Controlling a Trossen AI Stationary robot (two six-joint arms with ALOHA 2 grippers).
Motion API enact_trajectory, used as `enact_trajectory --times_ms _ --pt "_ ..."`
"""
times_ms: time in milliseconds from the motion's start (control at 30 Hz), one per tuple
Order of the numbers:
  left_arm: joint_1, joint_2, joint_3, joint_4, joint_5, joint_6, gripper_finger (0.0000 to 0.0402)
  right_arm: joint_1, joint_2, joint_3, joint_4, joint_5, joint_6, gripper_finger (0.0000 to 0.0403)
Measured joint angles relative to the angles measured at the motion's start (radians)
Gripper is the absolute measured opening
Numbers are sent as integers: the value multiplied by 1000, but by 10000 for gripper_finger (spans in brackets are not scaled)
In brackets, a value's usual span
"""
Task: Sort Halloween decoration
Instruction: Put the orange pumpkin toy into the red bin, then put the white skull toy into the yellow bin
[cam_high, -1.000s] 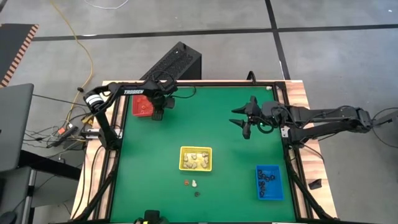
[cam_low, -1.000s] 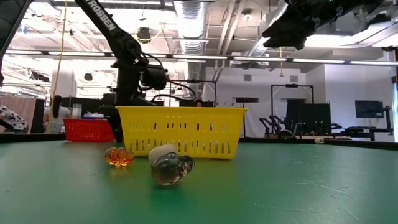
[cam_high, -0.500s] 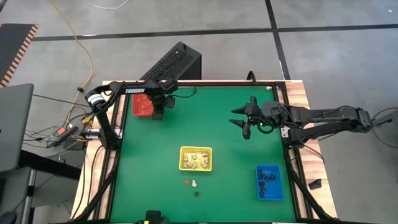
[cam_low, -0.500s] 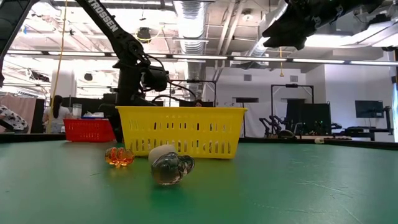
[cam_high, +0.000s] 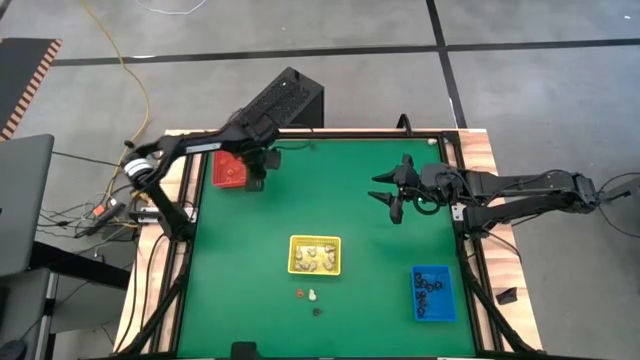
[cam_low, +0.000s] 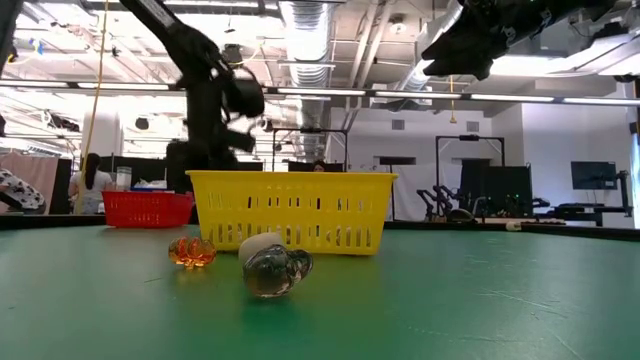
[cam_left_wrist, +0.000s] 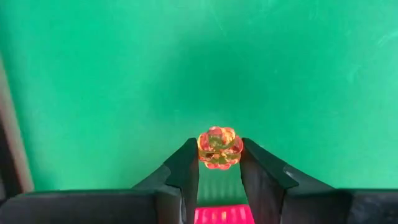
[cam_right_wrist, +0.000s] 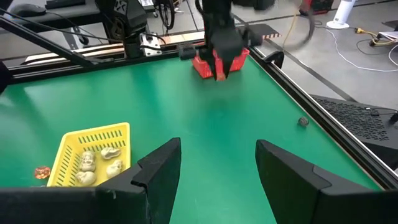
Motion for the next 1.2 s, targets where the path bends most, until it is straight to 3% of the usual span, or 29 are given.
enact_trajectory --times_ms 100,233,533,733,900,1000,1100,1200 --pt "0 -88 1 -25 -10 -32 93 0 0 0 0 0 0 239" --pt "22 -180 -5 -120 -145 -60 93 2 0 0 1 0 3 239" --pt "138 -224 -64 -200 -156 -186 98 3 0 0 -7 0 56 239" --pt "147 -222 -74 -203 -160 -175 151 4 0 0 -10 -1 63 239" --pt "131 -230 -74 -225 -232 -208 205 4 0 0 -10 -2 63 239" --pt "114 -268 -67 -234 -82 -251 223 3 13 1 -7 -2 63 239" --pt "82 -324 -68 -188 184 -325 225 2 44 1 4 -2 63 239" --pt "3 -400 -128 -41 482 -396 218 4 90 1 31 -6 80 239"
